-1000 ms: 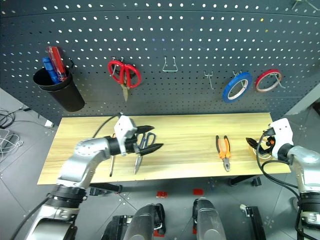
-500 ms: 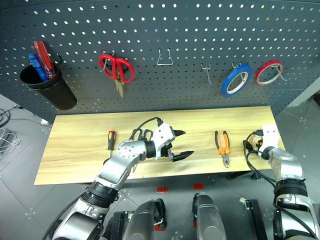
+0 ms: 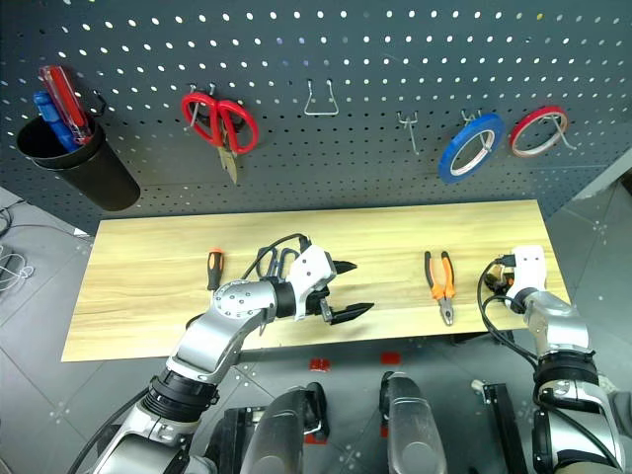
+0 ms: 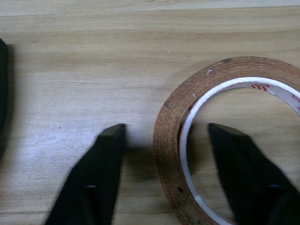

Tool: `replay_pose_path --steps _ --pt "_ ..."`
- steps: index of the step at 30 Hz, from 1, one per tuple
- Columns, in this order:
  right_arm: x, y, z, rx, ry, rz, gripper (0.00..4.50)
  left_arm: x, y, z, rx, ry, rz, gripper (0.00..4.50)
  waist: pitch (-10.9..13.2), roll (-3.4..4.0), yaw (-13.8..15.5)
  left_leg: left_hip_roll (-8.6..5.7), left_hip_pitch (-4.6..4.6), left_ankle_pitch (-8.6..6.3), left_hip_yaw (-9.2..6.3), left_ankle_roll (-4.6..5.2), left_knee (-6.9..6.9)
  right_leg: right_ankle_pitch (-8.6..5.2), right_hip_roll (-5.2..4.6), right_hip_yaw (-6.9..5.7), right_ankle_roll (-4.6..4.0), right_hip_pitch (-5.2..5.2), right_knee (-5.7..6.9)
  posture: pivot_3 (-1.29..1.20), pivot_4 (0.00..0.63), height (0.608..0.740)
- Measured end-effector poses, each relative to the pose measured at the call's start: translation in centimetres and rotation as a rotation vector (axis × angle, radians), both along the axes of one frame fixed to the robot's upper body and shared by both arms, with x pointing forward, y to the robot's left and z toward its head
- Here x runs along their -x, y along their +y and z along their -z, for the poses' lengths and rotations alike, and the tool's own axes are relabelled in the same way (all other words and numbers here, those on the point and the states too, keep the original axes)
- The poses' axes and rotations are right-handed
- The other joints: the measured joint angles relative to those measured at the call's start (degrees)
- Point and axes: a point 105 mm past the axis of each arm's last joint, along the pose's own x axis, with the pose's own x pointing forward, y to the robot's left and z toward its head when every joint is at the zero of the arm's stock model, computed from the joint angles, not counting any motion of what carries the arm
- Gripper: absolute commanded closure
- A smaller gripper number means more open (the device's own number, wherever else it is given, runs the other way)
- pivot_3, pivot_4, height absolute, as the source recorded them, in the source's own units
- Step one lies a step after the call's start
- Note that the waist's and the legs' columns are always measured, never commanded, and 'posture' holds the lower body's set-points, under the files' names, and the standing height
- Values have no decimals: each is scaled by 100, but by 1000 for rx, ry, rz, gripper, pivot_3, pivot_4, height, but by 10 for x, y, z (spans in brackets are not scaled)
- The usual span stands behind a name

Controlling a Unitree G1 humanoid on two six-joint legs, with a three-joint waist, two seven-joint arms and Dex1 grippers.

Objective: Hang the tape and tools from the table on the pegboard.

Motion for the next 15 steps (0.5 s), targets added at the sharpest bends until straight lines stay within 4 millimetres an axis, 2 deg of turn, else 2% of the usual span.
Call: replay_pose_path --steps 4,7,10,13,15 --pt "4 2 -2 5 -4 5 3992 -3 0 -10 50 -3 -3 0 31 2 4 1 -2 0 0 0 -1 0 -1 -1 1 -1 0 -96 456 740" --pt "13 9 -1 -17 -13 -5 4009 -5 -1 -20 102 -21 -3 0 40 11 14 2 -8 0 -1 -1 -9 -1 -1 -2 0 -9 -1 -113 454 740" --pt "25 30 -7 -68 -46 -75 4010 -11 6 -34 157 -72 -39 0 60 37 -11 1 -23 0 2 -1 -11 0 -1 2 -1 -26 -3 -156 432 740" --pt "51 57 -32 -67 -115 -202 4010 -16 11 -50 228 -146 -61 0 62 49 -20 0 -28 -2 -3 -3 -17 -3 -1 -1 5 -28 -6 -197 413 740" --pt "68 80 -59 -58 -191 -298 4010 -20 17 -56 257 -191 -82 0 62 47 -77 -3 -31 -3 -6 -4 -15 -14 -1 -2 26 -27 -9 -219 404 740"
